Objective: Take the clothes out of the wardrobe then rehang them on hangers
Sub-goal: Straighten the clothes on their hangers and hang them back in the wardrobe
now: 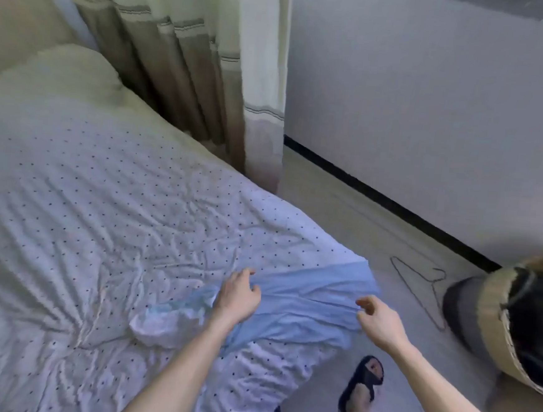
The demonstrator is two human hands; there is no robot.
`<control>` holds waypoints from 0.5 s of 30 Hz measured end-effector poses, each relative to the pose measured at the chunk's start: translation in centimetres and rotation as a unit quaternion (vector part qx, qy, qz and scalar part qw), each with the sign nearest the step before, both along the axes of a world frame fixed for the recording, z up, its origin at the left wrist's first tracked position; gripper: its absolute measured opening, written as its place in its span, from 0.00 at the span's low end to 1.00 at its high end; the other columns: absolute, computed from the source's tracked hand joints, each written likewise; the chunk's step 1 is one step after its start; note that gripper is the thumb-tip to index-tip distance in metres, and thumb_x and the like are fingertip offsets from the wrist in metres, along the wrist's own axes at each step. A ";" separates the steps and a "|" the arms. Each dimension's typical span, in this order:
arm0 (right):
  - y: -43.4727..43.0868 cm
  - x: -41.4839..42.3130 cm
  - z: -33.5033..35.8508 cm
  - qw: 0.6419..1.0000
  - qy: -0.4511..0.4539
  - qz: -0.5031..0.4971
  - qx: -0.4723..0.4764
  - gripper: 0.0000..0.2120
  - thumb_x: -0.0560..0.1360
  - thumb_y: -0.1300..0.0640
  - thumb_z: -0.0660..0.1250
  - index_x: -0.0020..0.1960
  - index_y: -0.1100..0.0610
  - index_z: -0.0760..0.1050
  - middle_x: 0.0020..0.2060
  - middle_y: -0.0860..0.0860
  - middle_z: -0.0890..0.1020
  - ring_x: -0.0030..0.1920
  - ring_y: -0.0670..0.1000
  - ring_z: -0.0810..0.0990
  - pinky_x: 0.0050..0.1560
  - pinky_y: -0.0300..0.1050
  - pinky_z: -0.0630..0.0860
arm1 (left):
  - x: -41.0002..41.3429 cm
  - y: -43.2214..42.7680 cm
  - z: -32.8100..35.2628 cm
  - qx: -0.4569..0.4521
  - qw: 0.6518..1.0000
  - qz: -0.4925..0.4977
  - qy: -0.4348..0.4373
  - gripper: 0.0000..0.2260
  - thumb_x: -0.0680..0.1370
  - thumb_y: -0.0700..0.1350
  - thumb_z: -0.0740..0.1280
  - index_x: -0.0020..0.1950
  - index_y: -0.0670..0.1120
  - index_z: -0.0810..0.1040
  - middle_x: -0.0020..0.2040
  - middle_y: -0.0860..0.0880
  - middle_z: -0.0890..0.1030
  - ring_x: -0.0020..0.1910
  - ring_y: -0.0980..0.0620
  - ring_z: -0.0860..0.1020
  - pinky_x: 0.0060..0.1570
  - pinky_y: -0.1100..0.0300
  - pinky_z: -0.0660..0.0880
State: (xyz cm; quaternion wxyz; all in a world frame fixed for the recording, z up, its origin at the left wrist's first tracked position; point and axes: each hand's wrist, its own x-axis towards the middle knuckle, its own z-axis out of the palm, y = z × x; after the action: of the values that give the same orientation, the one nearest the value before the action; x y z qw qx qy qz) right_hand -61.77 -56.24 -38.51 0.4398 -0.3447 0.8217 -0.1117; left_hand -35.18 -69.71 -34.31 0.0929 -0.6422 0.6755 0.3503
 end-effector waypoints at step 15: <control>7.5 -30.5 -38.5 0.964 -0.032 -0.206 0.166 0.24 0.81 0.52 0.60 0.74 0.60 0.64 0.72 0.58 0.72 0.71 0.60 0.70 0.68 0.47 0.67 | -44.0 2.7 -36.3 -0.043 0.871 -0.483 -0.077 0.25 0.81 0.52 0.58 0.78 0.52 0.61 0.81 0.47 0.55 0.80 0.48 0.51 0.76 0.44 0.48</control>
State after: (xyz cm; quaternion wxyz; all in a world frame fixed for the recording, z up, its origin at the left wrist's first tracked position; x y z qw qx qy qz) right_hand -92.26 -48.71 -77.00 0.4840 -0.0869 0.8677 -0.0730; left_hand -79.19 -66.97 -70.63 0.2748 -0.2642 0.9064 0.1822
